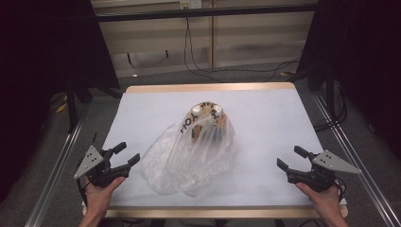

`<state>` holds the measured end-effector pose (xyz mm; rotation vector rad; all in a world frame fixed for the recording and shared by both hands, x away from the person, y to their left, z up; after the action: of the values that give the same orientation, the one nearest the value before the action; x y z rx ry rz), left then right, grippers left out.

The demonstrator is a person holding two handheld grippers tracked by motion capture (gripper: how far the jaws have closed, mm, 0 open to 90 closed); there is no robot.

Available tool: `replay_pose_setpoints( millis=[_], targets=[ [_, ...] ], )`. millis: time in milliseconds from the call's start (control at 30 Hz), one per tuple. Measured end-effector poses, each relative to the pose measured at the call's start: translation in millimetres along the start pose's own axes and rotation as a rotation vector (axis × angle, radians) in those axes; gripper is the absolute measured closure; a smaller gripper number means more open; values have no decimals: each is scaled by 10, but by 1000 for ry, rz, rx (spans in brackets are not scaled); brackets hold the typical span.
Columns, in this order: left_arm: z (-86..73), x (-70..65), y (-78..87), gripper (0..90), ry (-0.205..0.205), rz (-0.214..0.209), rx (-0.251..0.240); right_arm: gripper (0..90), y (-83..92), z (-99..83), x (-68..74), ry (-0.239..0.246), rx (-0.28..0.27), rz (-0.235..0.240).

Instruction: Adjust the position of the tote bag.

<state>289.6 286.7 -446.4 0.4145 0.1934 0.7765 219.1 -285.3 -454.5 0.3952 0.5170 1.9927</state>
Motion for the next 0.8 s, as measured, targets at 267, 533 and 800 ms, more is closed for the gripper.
replay_pose_setpoints(
  millis=[267,533,800],
  targets=[
    [41,-71,-4,396,-8,-43,29,266,-40,9,35,7,28,28],
    [78,-139,41,493,-13,-72,69,389,-123,109,169,28,56,111],
    [168,-228,136,511,-24,-95,49,424,-200,237,400,87,64,196]
  ],
)
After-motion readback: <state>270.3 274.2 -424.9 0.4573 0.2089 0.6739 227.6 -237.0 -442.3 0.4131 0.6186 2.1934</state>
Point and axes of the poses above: each handheld gripper's, and its own axes: y roughly backward along the jaws, z roughly out of its top, x roughly to its left, the point moved 2 cm from there along -y, roughly forward along the jaws, and after that the axes turned 14 degrees about x, right-handed, at the moved point
